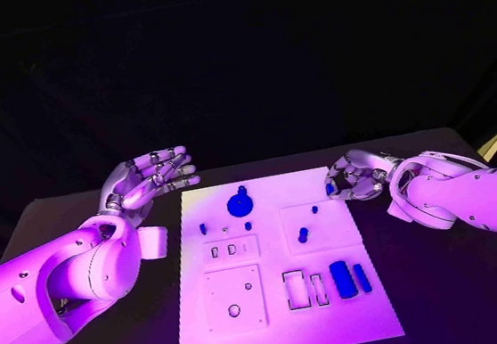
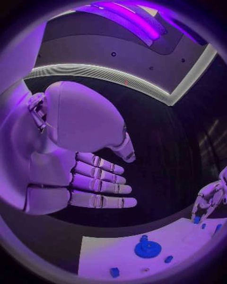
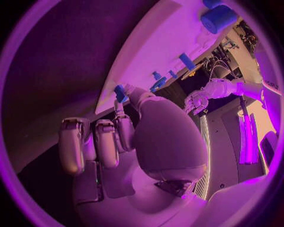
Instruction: Assemble the parts on the task board
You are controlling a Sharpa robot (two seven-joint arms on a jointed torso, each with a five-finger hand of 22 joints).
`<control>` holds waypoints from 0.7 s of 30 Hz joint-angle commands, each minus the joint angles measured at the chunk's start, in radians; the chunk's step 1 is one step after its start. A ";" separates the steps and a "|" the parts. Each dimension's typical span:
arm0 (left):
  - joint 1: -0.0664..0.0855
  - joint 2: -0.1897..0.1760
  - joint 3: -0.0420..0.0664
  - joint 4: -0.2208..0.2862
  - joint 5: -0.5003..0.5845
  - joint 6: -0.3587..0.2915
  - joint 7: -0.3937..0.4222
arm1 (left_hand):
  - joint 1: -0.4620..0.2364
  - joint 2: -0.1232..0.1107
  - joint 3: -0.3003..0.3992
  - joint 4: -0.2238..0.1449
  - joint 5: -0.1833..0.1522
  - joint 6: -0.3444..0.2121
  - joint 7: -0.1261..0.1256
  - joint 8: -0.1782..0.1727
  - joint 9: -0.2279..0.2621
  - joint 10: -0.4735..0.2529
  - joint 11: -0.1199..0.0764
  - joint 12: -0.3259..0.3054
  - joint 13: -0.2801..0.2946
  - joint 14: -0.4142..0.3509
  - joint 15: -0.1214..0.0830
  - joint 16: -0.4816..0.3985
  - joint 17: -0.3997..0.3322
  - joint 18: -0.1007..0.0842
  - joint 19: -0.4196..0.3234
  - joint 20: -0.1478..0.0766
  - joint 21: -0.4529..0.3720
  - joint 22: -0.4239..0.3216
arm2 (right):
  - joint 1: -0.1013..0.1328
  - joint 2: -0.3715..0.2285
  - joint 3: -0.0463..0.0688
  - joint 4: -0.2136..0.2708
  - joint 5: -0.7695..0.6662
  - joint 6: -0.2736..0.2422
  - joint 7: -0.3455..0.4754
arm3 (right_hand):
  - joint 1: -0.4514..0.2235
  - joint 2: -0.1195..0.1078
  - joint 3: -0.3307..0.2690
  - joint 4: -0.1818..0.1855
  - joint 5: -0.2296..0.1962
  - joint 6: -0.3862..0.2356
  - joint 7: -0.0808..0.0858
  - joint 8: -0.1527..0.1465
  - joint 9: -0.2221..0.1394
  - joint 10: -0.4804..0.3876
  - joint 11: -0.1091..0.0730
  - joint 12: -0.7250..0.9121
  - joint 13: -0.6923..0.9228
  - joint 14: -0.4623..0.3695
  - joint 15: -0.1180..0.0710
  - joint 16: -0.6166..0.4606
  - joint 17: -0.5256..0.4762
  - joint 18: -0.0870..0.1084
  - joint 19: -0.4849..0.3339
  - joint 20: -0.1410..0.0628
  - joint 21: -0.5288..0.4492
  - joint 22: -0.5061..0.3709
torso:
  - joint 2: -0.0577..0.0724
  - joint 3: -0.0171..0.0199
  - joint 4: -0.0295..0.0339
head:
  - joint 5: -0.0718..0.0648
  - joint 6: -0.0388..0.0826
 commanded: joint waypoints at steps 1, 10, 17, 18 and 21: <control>0.000 0.002 0.001 0.002 -0.001 0.003 0.001 | -0.009 -0.011 0.005 -0.005 0.015 0.009 0.027 0.013 0.011 0.018 -0.008 -0.004 0.013 -0.007 -0.001 0.007 0.015 0.023 0.017 -0.004 0.021 0.019 | -0.001 0.002 0.000 0.000 -0.003 0.004 -0.001 | -0.008 0.032 0.066 -0.008 0.011 0.018 0.001 0.007 0.011 0.010 -0.009 0.030 0.124 0.113 -0.011 0.017 0.275 -0.021 0.079 -0.009 0.028 0.231 | 0.000 0.0003 0.0004 | 0.000 0.000; 0.000 0.001 0.001 0.002 -0.001 0.003 0.000 | -0.009 -0.011 0.005 -0.006 0.015 0.008 0.028 0.013 0.010 0.017 -0.008 -0.004 0.013 -0.007 -0.001 0.007 0.016 0.023 0.016 -0.004 0.021 0.019 | -0.003 0.005 0.000 -0.002 -0.003 -0.005 -0.004 | -0.017 0.062 0.089 -0.018 0.010 0.068 -0.019 0.043 0.027 0.020 -0.025 0.038 0.133 0.113 -0.025 0.017 0.275 -0.024 0.085 -0.021 0.039 0.240 | 0.000 -0.0002 -0.0004 | 0.000 -0.001; 0.000 0.000 0.001 0.002 -0.001 0.003 0.000 | -0.009 -0.011 0.005 -0.006 0.015 0.008 0.028 0.013 0.010 0.017 -0.008 -0.004 0.013 -0.007 -0.001 0.007 0.016 0.023 0.016 -0.004 0.021 0.019 | -0.003 0.006 0.000 0.001 -0.009 -0.042 -0.016 | -0.017 0.083 0.107 -0.029 0.012 0.080 -0.029 0.065 0.041 0.026 -0.035 0.041 0.137 0.113 -0.034 0.017 0.275 -0.026 0.090 -0.030 0.049 0.247 | 0.000 -0.0003 0.0001 | 0.000 -0.002; 0.000 0.000 0.001 0.002 -0.001 0.003 0.000 | -0.009 -0.011 0.005 -0.006 0.015 0.008 0.028 0.013 0.010 0.017 -0.008 -0.004 0.013 -0.007 -0.001 0.007 0.016 0.023 0.016 -0.004 0.021 0.019 | -0.003 0.006 0.000 0.001 -0.010 -0.050 -0.019 | -0.018 0.084 0.109 -0.030 0.012 0.081 -0.029 0.067 0.042 0.027 -0.035 0.042 0.138 0.113 -0.035 0.017 0.275 -0.027 0.090 -0.030 0.049 0.247 | 0.000 -0.0003 0.0004 | -0.001 -0.001; 0.000 0.000 0.001 0.002 -0.001 0.003 -0.001 | -0.009 -0.011 0.005 -0.006 0.015 0.008 0.028 0.013 0.010 0.017 -0.008 -0.004 0.013 -0.007 -0.001 0.007 0.016 0.023 0.016 -0.004 0.021 0.019 | -0.003 0.005 0.000 0.006 -0.014 -0.073 -0.027 | -0.018 0.088 0.115 -0.034 0.012 0.081 -0.031 0.072 0.046 0.028 -0.037 0.042 0.138 0.113 -0.036 0.017 0.275 -0.028 0.092 -0.032 0.053 0.250 | -0.001 -0.0005 0.0012 | -0.002 -0.002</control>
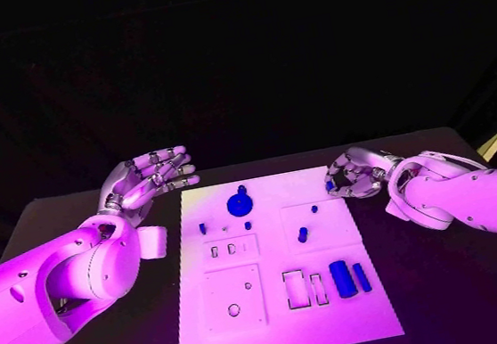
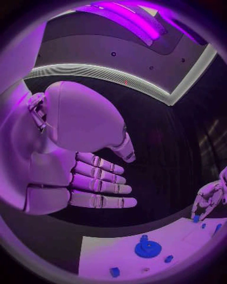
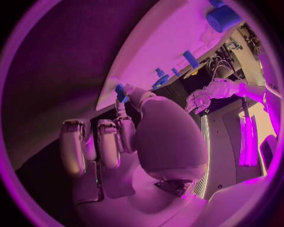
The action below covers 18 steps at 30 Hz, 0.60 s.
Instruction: Assemble the parts on the task board
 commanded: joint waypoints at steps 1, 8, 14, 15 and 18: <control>0.000 0.001 0.001 0.002 -0.001 0.003 0.001 | -0.009 -0.011 0.005 -0.006 0.015 0.008 0.028 0.013 0.010 0.017 -0.008 -0.004 0.013 -0.007 -0.001 0.007 0.016 0.023 0.016 -0.004 0.021 0.019 | -0.001 -0.001 0.000 0.008 -0.006 -0.023 -0.008 | -0.013 0.054 0.061 -0.013 0.012 0.033 -0.010 0.052 0.037 0.005 -0.014 0.019 0.138 0.106 -0.007 0.014 0.275 -0.027 0.095 -0.010 0.022 0.250 | -0.001 -0.0005 0.0014 | -0.001 0.000; 0.000 0.000 0.001 0.001 -0.001 0.003 0.000 | -0.009 -0.011 0.005 -0.006 0.015 0.008 0.028 0.013 0.010 0.017 -0.008 -0.004 0.013 -0.007 -0.001 0.007 0.016 0.023 0.016 -0.004 0.021 0.019 | 0.009 -0.019 0.002 0.088 -0.018 -0.083 -0.057 | -0.018 0.052 0.063 -0.014 0.011 0.030 -0.008 0.054 0.039 0.003 -0.013 0.016 0.136 0.106 -0.006 0.014 0.275 -0.029 0.099 -0.010 0.029 0.255 | -0.002 -0.0004 -0.0028 | 0.001 0.003; 0.000 0.003 0.000 -0.005 -0.001 0.003 -0.001 | -0.009 -0.011 0.005 -0.006 0.015 0.008 0.028 0.013 0.010 0.017 -0.008 -0.004 0.013 -0.007 -0.001 0.007 0.016 0.023 0.016 -0.004 0.021 0.019 | 0.032 -0.021 0.003 0.198 -0.054 -0.133 -0.144 | -0.025 0.054 0.066 -0.013 0.011 0.027 -0.007 0.057 0.041 0.002 -0.012 0.014 0.135 0.106 -0.005 0.014 0.275 -0.031 0.102 -0.010 0.037 0.260 | -0.006 -0.0015 -0.0051 | 0.004 0.004; 0.000 0.005 0.000 -0.007 0.000 0.003 -0.001 | -0.009 -0.011 0.005 -0.006 0.015 0.008 0.028 0.013 0.010 0.017 -0.008 -0.004 0.013 -0.007 -0.001 0.007 0.016 0.023 0.016 -0.004 0.021 0.019 | 0.035 -0.018 0.003 0.219 -0.064 -0.141 -0.163 | -0.025 0.054 0.066 -0.013 0.011 0.027 -0.007 0.057 0.041 0.002 -0.012 0.014 0.135 0.106 -0.005 0.014 0.275 -0.031 0.102 -0.010 0.037 0.260 | -0.007 -0.0017 -0.0059 | 0.004 0.003; 0.000 0.012 -0.001 -0.014 0.000 0.005 -0.002 | -0.010 -0.010 0.006 -0.007 0.015 0.008 0.029 0.013 0.010 0.017 -0.008 -0.005 0.013 -0.007 -0.001 0.006 0.018 0.023 0.015 -0.004 0.023 0.020 | 0.039 0.002 0.003 0.271 -0.095 -0.161 -0.220 | -0.027 0.056 0.067 -0.012 0.011 0.025 -0.007 0.058 0.042 0.000 -0.012 0.011 0.132 0.106 -0.005 0.014 0.275 -0.031 0.103 -0.010 0.037 0.261 | -0.011 -0.0023 -0.0065 | 0.006 0.003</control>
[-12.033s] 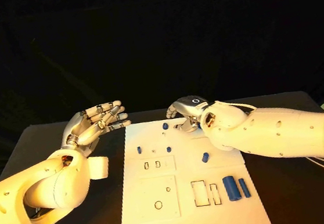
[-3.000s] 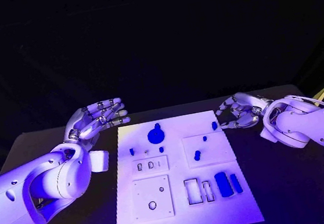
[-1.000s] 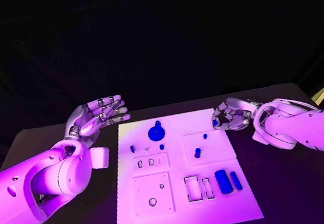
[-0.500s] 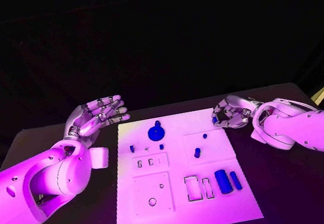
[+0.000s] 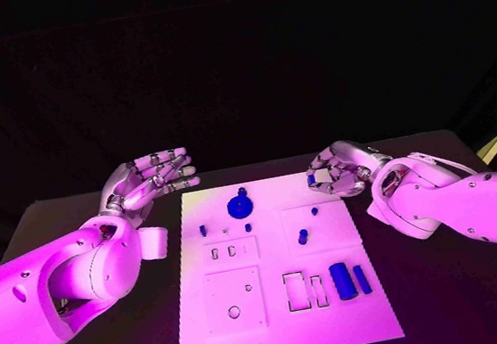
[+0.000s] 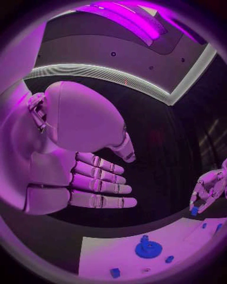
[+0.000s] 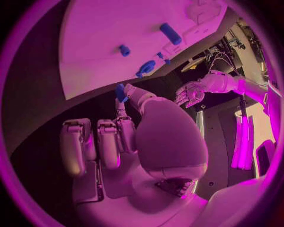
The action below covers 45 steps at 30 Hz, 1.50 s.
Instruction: Assemble the parts on the task board
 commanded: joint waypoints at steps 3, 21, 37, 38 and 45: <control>0.000 0.013 -0.001 -0.010 0.000 0.005 0.000 | -0.010 -0.010 0.006 -0.007 0.015 0.008 0.029 0.013 0.010 0.017 -0.008 -0.005 0.013 -0.007 -0.001 0.006 0.017 0.023 0.015 -0.004 0.023 0.020 | 0.001 0.043 -0.001 0.075 -0.052 -0.029 -0.088 | -0.015 0.038 0.068 -0.011 0.011 0.023 -0.006 0.059 0.043 -0.001 -0.011 0.009 0.130 0.106 -0.004 0.014 0.275 -0.031 0.099 -0.007 0.024 0.260 | -0.010 -0.0020 -0.0022 | 0.009 -0.006; -0.002 0.039 -0.006 -0.043 0.000 0.010 -0.002 | -0.011 -0.010 0.006 -0.007 0.015 0.009 0.028 0.013 0.010 0.018 -0.008 -0.004 0.013 -0.007 -0.001 0.006 0.018 0.023 0.015 -0.004 0.023 0.020 | -0.062 0.216 -0.019 0.119 -0.202 -0.012 -0.221 | -0.021 0.039 0.069 -0.010 0.011 0.020 -0.006 0.060 0.045 -0.002 -0.011 0.007 0.129 0.106 -0.004 0.014 0.275 -0.031 0.099 -0.006 0.024 0.260 | -0.022 -0.0087 -0.0050 | 0.061 -0.043; -0.002 0.046 -0.006 -0.047 0.000 0.013 -0.004 | -0.011 -0.010 0.006 -0.007 0.015 0.009 0.028 0.013 0.010 0.018 -0.008 -0.004 0.013 -0.007 -0.001 0.006 0.018 0.023 0.015 -0.004 0.023 0.020 | -0.116 0.299 -0.025 0.058 -0.263 0.017 -0.246 | -0.027 0.036 0.069 -0.010 0.010 0.016 -0.005 0.061 0.046 -0.002 -0.010 0.006 0.128 0.106 -0.004 0.014 0.275 -0.030 0.098 -0.006 0.022 0.258 | -0.021 -0.0080 -0.0045 | 0.071 -0.057; -0.002 0.047 -0.006 -0.047 0.000 0.014 -0.004 | -0.011 -0.010 0.006 -0.007 0.015 0.009 0.028 0.013 0.010 0.018 -0.008 -0.004 0.013 -0.007 -0.001 0.006 0.018 0.023 0.015 -0.004 0.023 0.020 | -0.117 0.302 -0.025 0.055 -0.264 0.018 -0.247 | -0.027 0.036 0.069 -0.010 0.010 0.016 -0.005 0.061 0.046 -0.002 -0.010 0.006 0.128 0.106 -0.004 0.014 0.275 -0.030 0.098 -0.006 0.022 0.258 | -0.021 -0.0082 -0.0041 | 0.071 -0.057; -0.002 0.048 -0.006 -0.049 0.000 0.015 -0.005 | -0.012 -0.009 0.006 -0.007 0.015 0.011 0.027 0.014 0.010 0.020 -0.009 -0.004 0.014 -0.007 -0.001 0.006 0.020 0.023 0.014 -0.004 0.025 0.020 | -0.123 0.315 -0.026 0.033 -0.271 0.024 -0.251 | -0.032 0.033 0.069 -0.009 0.010 0.014 -0.005 0.062 0.047 -0.002 -0.010 0.006 0.129 0.106 -0.003 0.014 0.275 -0.030 0.098 -0.006 0.022 0.258 | -0.022 -0.0077 -0.0054 | 0.073 -0.058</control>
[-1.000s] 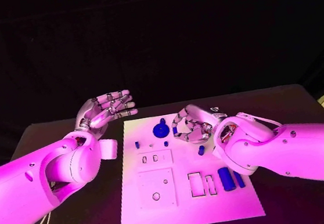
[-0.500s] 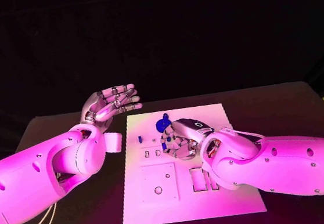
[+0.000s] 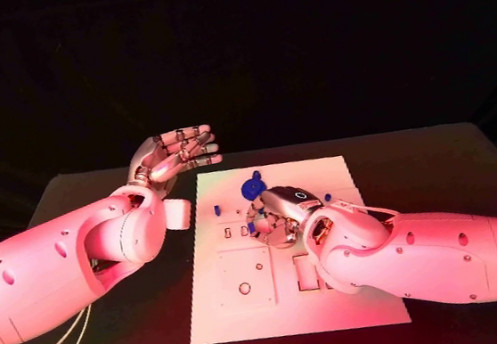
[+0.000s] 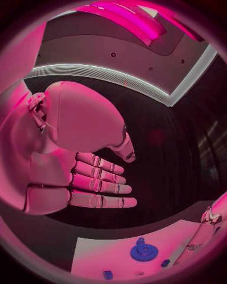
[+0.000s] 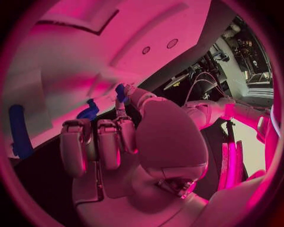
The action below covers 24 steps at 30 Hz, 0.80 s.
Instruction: Assemble the parts on the task board
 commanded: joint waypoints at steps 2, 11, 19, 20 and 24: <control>0.000 0.003 0.001 0.000 0.000 0.004 0.000 | -0.012 -0.009 0.006 -0.007 0.015 0.011 0.027 0.014 0.010 0.020 -0.009 -0.004 0.014 -0.007 -0.001 0.006 0.018 0.023 0.014 -0.004 0.017 0.020 | -0.003 0.008 0.000 -0.014 -0.008 0.007 -0.004 | -0.031 0.033 0.069 -0.009 0.010 0.015 -0.005 0.062 0.047 -0.002 -0.010 0.006 0.129 0.106 -0.003 0.014 0.275 -0.030 0.098 -0.006 0.022 0.258 | 0.000 0.0005 -0.0009 | 0.001 -0.001; 0.000 0.003 0.001 -0.001 0.000 0.005 -0.001 | -0.012 -0.009 0.006 -0.007 0.015 0.011 0.027 0.014 0.010 0.020 -0.009 -0.004 0.014 -0.007 -0.001 0.006 0.018 0.023 0.014 -0.004 0.017 0.020 | -0.006 0.018 0.000 -0.030 -0.018 0.010 -0.005 | -0.039 0.028 0.068 -0.009 0.010 0.011 -0.004 0.063 0.048 -0.003 -0.009 0.004 0.127 0.106 -0.003 0.014 0.275 -0.029 0.097 -0.005 0.019 0.256 | -0.001 0.0010 -0.0012 | 0.002 -0.002; 0.000 0.004 0.001 -0.001 0.000 0.005 -0.001 | -0.012 -0.009 0.006 -0.007 0.015 0.011 0.027 0.014 0.010 0.020 -0.009 -0.004 0.014 -0.007 -0.001 0.006 0.018 0.023 0.014 -0.004 0.017 0.020 | -0.007 0.023 0.000 -0.037 -0.018 0.016 0.005 | -0.048 0.020 0.067 -0.009 0.009 0.004 -0.002 0.063 0.048 -0.005 -0.008 0.001 0.125 0.106 -0.002 0.014 0.275 -0.028 0.095 -0.005 0.016 0.255 | 0.000 0.0009 -0.0022 | 0.004 -0.002; 0.000 0.003 0.001 -0.001 0.000 0.005 -0.002 | -0.012 -0.009 0.006 -0.007 0.015 0.011 0.027 0.014 0.010 0.020 -0.009 -0.004 0.014 -0.007 -0.001 0.006 0.018 0.023 0.014 -0.004 0.017 0.020 | -0.007 0.023 0.000 -0.038 -0.018 0.016 0.006 | -0.048 0.020 0.067 -0.009 0.009 0.004 -0.002 0.063 0.048 -0.005 -0.008 0.001 0.125 0.106 -0.002 0.014 0.275 -0.028 0.095 -0.005 0.016 0.255 | 0.000 0.0010 -0.0024 | 0.004 -0.002; 0.000 0.003 0.001 -0.001 0.000 0.005 -0.002 | -0.012 -0.009 0.006 -0.007 0.015 0.011 0.027 0.014 0.010 0.020 -0.009 -0.004 0.014 -0.007 -0.001 0.006 0.018 0.023 0.014 -0.004 0.017 0.020 | -0.007 0.024 0.000 -0.041 -0.019 0.017 0.006 | -0.054 0.014 0.066 -0.008 0.009 -0.001 0.000 0.062 0.048 -0.007 -0.006 -0.002 0.123 0.106 -0.001 0.014 0.275 -0.028 0.095 -0.004 0.015 0.254 | -0.001 0.0008 -0.0023 | 0.004 -0.002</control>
